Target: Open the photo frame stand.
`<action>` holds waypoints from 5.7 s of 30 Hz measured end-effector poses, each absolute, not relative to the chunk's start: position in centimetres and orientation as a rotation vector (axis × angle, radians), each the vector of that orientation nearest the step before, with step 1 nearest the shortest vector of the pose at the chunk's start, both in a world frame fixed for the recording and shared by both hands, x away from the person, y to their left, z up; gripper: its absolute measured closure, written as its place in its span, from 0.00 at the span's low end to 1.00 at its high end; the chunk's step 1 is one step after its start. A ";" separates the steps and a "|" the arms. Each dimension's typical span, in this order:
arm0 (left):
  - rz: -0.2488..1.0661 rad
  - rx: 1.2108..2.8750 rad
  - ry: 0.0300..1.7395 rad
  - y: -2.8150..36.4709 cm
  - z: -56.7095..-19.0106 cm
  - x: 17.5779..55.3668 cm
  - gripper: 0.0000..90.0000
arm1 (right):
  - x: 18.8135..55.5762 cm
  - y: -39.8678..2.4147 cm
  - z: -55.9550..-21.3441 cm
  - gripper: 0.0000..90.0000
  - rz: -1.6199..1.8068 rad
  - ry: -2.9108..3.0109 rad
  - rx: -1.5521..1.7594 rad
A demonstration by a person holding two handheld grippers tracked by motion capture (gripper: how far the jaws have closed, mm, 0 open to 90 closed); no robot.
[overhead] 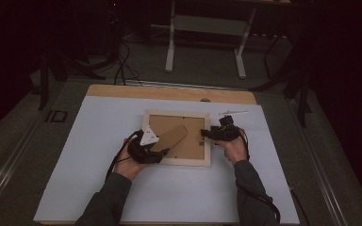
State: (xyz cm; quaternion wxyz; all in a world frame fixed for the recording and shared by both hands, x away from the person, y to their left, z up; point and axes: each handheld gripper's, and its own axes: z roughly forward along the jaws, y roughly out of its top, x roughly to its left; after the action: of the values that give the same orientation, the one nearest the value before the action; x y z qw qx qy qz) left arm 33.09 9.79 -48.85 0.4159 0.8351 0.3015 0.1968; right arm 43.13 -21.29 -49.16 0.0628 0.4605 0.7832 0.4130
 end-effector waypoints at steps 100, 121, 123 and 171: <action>0.178 2.046 0.911 11.5 -48.5 35.6 0.74 | 41.6 -23.2 -45.2 0.70 1.504 2.284 1.308; 0.239 2.045 0.937 11.1 -47.8 35.9 0.77 | 41.7 -22.8 -44.3 0.69 1.490 2.251 1.271; 0.242 2.043 0.939 11.1 -47.8 35.9 0.78 | 41.7 -22.7 -44.2 0.68 1.486 2.248 1.266; 0.336 2.025 0.923 9.3 -47.9 34.5 0.82 | 42.1 -22.2 -43.3 0.63 1.459 2.236 1.216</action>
State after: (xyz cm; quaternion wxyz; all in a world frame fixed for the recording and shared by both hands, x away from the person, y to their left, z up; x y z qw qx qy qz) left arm 34.55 9.32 -47.89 0.4310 0.8118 0.3701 0.1349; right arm 42.15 -22.17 -43.30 0.1034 0.4123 0.7580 0.4947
